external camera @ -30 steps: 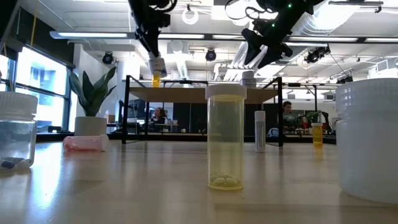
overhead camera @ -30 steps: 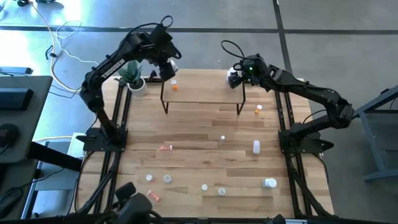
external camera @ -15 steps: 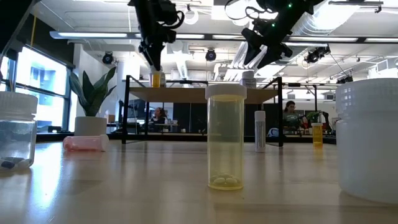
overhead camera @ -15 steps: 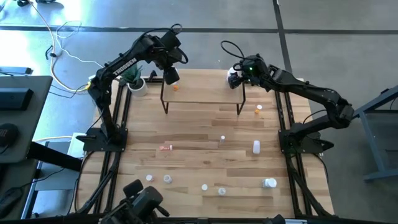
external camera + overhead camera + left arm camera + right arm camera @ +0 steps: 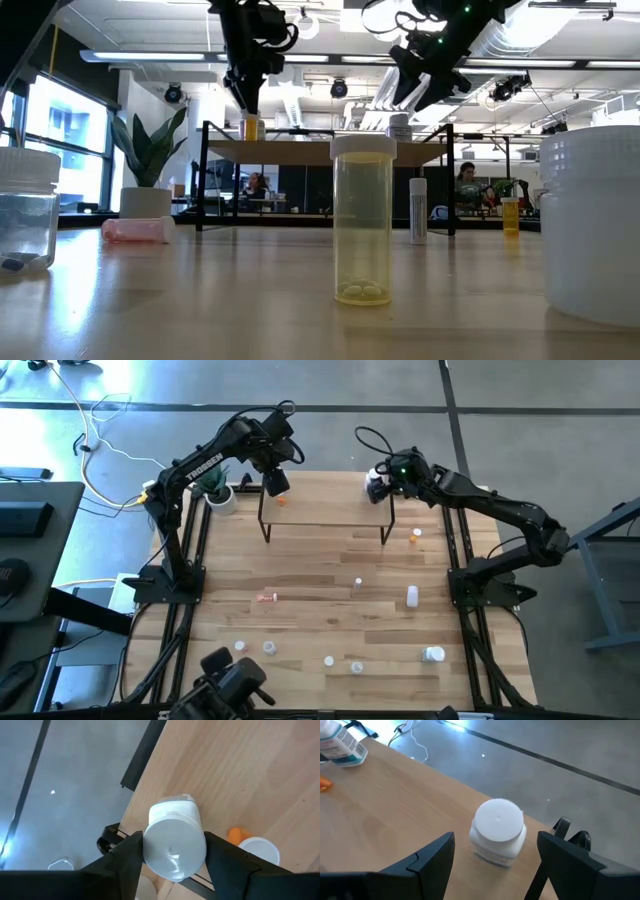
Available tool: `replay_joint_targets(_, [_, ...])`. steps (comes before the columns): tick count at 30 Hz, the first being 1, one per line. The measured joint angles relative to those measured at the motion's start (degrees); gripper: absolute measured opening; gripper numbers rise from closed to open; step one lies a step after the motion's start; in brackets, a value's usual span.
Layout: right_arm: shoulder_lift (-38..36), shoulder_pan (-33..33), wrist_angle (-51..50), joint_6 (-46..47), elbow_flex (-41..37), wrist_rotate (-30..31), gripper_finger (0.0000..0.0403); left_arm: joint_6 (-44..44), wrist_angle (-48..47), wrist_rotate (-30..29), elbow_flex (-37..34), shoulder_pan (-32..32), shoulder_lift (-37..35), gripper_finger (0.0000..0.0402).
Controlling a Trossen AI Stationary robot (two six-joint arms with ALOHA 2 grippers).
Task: Pick and place medicine bottles onto shelf by color
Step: Put the top left blue pill bottle on the shelf, then put the white pill bottle on the shelf
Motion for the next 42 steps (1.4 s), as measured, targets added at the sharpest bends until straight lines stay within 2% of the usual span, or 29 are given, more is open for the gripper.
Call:
replay_joint_targets(6, [-2.5, 0.8, -0.7, 0.9, 0.0, -0.5, 0.0275, 0.0, 0.0, 0.1, 0.0, -0.1, 0.0, 0.0213])
replay_joint_targets(10, [-4.8, 1.3, -0.8, 0.9, 0.0, -0.6, 0.0275, 0.0, 0.0, 0.2, 0.0, -0.1, 0.0, 0.0217])
replay_joint_targets(17, [-8.9, 4.0, -2.4, -0.2, 0.0, -4.5, 0.0275, 0.0, 0.4, -1.2, 0.1, -0.5, 0.0, 0.0218])
replay_joint_targets(23, [-11.7, 8.8, -5.3, -0.2, 0.0, -9.7, 0.0275, 0.0, -0.3, -2.6, 4.2, -1.2, -0.2, 0.0218])
replay_joint_targets(29, [-11.7, 14.5, -11.8, -0.8, 0.0, -16.2, 0.0275, -2.3, -5.9, -2.2, 10.7, -2.7, -0.3, 0.0218])
replay_joint_targets(32, [-10.8, 17.5, -15.0, -2.2, 0.0, -16.6, 0.0275, -4.0, -7.2, 0.4, 11.3, -4.1, -1.8, 0.0218])
replay_joint_targets(38, [-7.9, 22.9, -19.0, -6.3, 0.0, -16.6, 0.0275, -7.8, -9.2, 11.6, 11.1, -7.9, -4.6, 0.0218])
replay_joint_targets(42, [-5.1, 25.2, -21.5, -8.9, 0.0, -16.7, 0.0275, -8.6, -7.3, 13.3, 5.9, -12.0, -7.1, 0.0218])
